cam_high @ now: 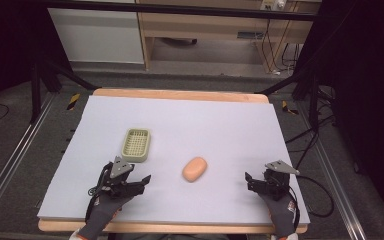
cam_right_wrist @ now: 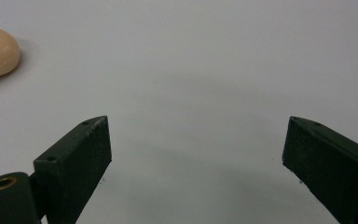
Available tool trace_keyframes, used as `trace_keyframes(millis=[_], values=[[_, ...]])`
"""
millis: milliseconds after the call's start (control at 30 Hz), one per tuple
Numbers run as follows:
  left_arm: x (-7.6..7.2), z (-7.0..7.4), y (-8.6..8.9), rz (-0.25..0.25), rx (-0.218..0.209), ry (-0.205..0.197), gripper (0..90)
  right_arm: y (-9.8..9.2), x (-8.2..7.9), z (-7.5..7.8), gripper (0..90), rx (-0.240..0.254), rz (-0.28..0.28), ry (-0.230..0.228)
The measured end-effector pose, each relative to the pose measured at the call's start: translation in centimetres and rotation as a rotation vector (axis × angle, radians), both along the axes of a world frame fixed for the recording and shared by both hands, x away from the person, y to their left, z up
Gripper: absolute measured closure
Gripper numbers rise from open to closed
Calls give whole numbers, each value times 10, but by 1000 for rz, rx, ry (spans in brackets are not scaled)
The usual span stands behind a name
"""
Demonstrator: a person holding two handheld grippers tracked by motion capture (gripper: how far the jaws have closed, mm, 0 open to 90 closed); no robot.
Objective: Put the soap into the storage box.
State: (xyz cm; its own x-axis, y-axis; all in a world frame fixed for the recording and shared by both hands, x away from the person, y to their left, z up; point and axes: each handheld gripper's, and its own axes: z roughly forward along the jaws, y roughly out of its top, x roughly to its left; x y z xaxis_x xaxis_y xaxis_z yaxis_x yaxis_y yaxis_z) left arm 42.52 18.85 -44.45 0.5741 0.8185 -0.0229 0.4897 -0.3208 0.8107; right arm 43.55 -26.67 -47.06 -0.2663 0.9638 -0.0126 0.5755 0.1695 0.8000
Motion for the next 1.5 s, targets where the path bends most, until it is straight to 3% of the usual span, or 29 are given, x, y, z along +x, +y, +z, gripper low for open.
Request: trace_keyframes(millis=[167,433,867,1500], values=[[3,3,-6,-18,-5,-1,279,0,1,0,82,-1,-1,2],[6,8,-16,-52,22,1,276,0,1,-1,82,2,-11,10],[16,32,-34,-67,22,-38,277,-1,1,-1,78,-7,-15,7],[27,36,-68,-108,27,-42,242,0,1,0,78,-5,-21,10]])
